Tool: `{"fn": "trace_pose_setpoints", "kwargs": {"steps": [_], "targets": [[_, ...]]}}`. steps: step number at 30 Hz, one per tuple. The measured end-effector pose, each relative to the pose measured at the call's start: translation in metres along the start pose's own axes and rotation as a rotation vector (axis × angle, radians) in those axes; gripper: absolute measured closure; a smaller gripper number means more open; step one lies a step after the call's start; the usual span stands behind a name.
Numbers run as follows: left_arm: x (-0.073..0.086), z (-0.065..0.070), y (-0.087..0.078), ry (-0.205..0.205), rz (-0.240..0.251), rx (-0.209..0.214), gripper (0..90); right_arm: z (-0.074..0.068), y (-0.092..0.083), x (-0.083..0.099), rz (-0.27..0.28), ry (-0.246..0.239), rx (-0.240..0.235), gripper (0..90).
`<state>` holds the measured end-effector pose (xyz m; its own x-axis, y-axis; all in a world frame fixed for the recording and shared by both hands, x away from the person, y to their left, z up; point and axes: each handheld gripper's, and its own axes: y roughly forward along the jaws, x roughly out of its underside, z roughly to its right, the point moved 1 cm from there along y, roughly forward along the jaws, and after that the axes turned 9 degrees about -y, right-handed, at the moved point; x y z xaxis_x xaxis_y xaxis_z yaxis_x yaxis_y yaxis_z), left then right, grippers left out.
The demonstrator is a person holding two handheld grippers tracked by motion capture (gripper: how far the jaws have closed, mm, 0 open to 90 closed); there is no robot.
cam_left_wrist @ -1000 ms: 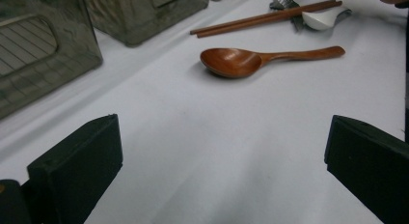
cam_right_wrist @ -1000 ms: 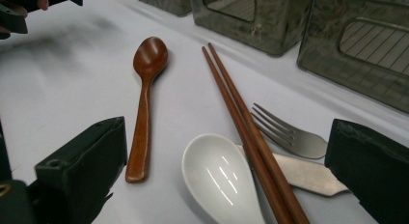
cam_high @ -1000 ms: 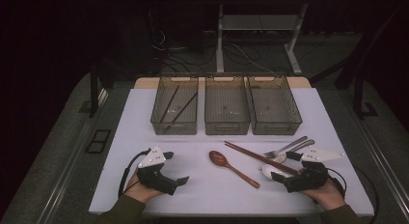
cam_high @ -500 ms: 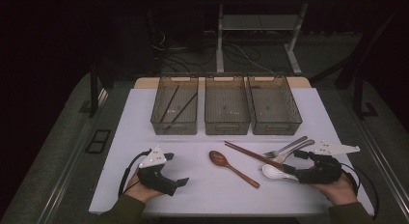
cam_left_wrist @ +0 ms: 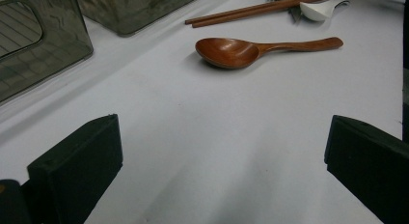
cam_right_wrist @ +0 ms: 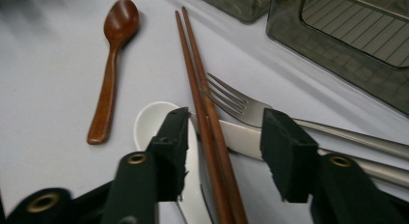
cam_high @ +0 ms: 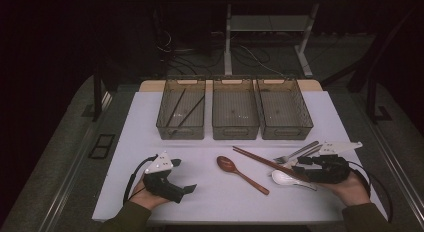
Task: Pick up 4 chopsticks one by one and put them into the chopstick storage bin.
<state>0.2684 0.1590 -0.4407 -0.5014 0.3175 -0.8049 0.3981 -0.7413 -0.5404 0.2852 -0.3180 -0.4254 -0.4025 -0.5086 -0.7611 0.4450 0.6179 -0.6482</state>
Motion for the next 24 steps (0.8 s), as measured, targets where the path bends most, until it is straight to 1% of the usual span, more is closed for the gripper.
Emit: {"fn": "trace_pose_setpoints", "kwargs": {"steps": [1, 4, 6, 9, 11, 14, 15, 21, 24], "targets": [[0.0, 0.0, 0.0, 0.0, -0.001, 0.0, 0.0, 0.002, 0.002, -0.001, -0.009, -0.001, 0.0, 58.5], [0.0, -0.001, 0.001, -0.003, -0.002, 0.003, 0.0, 0.009, 0.006, -0.004, -0.033, -0.01, -0.014, 60.2], [0.0, 0.0, 0.001, -0.001, -0.002, 0.004, 0.0, 0.013, 0.01, -0.008, -0.038, -0.016, -0.025, 62.6], [0.0, 0.0, 0.001, -0.002, -0.002, 0.004, 0.0, 0.017, 0.017, -0.015, -0.052, -0.027, -0.035, 62.6], [0.0, 0.0, 0.001, 0.002, -0.002, 0.005, 0.0, 0.017, 0.021, -0.017, -0.054, -0.033, -0.032, 63.6], [0.0, 0.0, 0.001, -0.001, -0.001, 0.007, 0.0, 0.015, 0.023, -0.016, -0.071, -0.049, -0.039, 67.0], [0.0, 0.0, 0.001, 0.002, -0.007, 0.007, 0.0, 0.014, 0.023, -0.015, -0.078, -0.054, -0.044, 67.5], [0.0, 0.001, 0.001, 0.012, -0.007, 0.013, 0.0, 0.011, 0.027, -0.011, -0.11, -0.058, -0.067, 71.2], [0.0, 0.001, 0.001, 0.011, -0.008, 0.013, 0.0, 0.01, 0.028, -0.01, -0.113, -0.065, -0.075, 73.0]]}}
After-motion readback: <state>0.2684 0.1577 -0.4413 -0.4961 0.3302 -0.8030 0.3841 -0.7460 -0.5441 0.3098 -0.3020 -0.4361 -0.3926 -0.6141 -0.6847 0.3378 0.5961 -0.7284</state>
